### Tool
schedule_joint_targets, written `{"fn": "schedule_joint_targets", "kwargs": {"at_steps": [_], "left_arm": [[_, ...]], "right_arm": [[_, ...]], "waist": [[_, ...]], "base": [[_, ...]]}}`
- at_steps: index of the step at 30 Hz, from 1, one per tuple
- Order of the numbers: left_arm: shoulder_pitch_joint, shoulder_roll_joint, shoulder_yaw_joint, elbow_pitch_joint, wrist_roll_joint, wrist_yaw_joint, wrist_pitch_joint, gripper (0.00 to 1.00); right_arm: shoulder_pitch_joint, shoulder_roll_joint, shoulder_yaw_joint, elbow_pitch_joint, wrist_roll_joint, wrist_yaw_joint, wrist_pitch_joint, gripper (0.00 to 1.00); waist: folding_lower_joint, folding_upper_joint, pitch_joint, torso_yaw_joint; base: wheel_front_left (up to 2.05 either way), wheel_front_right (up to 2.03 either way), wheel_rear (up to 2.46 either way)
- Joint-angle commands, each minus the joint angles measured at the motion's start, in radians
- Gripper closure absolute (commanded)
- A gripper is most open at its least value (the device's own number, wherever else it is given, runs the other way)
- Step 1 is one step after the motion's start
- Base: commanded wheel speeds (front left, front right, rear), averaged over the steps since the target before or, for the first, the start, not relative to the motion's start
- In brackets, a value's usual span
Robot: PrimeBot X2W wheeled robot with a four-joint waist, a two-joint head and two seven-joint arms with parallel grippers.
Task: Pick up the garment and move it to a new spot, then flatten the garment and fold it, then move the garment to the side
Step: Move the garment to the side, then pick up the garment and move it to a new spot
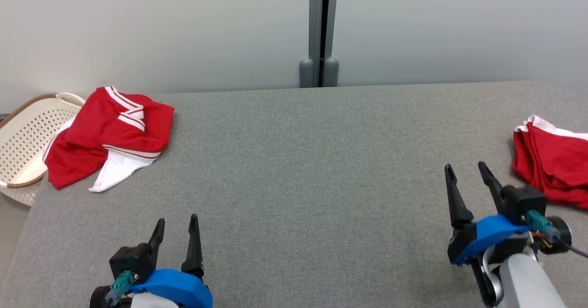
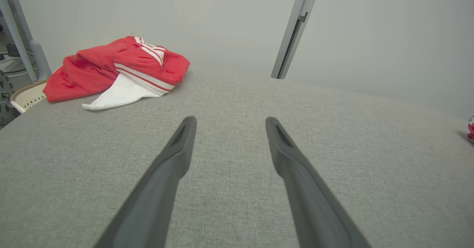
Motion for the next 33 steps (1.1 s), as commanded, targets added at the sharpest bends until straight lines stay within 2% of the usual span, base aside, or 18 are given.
{"fn": "schedule_joint_targets", "kwargs": {"at_steps": [1,5,8,12,33], "left_arm": [[0.016,0.008,-0.001,0.005,0.001,-0.007,-0.006,0.0],[0.037,0.015,-0.018,0.011,0.008,-0.017,-0.005,0.0],[0.041,0.011,-0.022,0.016,0.009,-0.014,-0.005,0.0],[0.047,0.004,-0.024,0.019,0.007,-0.013,-0.006,0.0],[0.046,0.001,-0.027,0.022,0.013,-0.012,-0.006,0.0]], "right_arm": [[0.064,0.013,-0.016,-0.042,-0.002,0.0,-0.006,0.0],[0.167,0.026,-0.037,-0.119,0.017,0.0,0.005,0.0],[0.222,0.028,-0.014,-0.154,0.082,0.0,0.008,0.0],[0.26,0.028,0.01,-0.183,0.107,0.0,0.02,0.0],[0.304,0.028,0.031,-0.222,0.103,0.0,0.049,0.0]], "waist": [[0.0003,0.0003,-0.014,0.0],[0.0003,0.0003,-0.028,0.009],[0.0003,0.0003,-0.035,0.015],[0.0003,0.0003,-0.04,0.016],[0.0003,0.0003,-0.049,0.032]], "base": [[0.0,0.0,0.0],[0.0,0.0,0.0],[0.0,0.0,0.0],[0.0,0.0,0.0],[0.0,0.0,0.0]]}}
